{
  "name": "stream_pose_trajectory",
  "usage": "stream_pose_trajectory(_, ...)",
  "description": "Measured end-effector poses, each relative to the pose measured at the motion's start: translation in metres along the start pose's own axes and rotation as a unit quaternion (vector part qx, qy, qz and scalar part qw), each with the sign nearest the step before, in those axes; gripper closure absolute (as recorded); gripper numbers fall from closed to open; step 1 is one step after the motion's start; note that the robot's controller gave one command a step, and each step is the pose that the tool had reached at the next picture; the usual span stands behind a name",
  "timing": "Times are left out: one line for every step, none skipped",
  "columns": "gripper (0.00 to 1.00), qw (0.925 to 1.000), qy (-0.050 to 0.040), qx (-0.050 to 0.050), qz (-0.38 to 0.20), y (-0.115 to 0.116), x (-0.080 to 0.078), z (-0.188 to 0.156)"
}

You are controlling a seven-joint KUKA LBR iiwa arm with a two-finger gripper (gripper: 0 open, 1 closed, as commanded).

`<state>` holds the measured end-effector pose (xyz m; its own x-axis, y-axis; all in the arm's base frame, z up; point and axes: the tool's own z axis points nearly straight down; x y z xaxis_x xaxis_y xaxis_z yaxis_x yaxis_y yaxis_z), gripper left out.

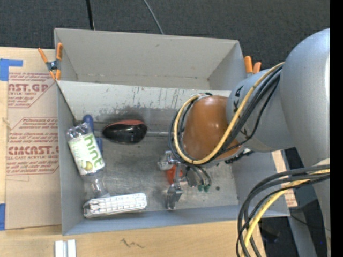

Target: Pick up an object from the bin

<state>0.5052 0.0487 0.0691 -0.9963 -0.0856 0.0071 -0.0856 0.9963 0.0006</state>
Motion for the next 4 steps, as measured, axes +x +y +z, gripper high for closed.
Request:
stream_pose_trajectory(0.0,0.9993,-0.0036,0.0,-0.038,-0.017,0.006,-0.007)
stream_pose_trajectory(0.0,0.9931,-0.0037,0.0,-0.117,-0.056,0.009,-0.006)
stream_pose_trajectory(0.0,0.9872,-0.0036,0.001,-0.159,-0.076,0.009,-0.004)
stream_pose_trajectory(1.0,0.9454,-0.0053,0.001,-0.326,-0.118,-0.014,-0.003)
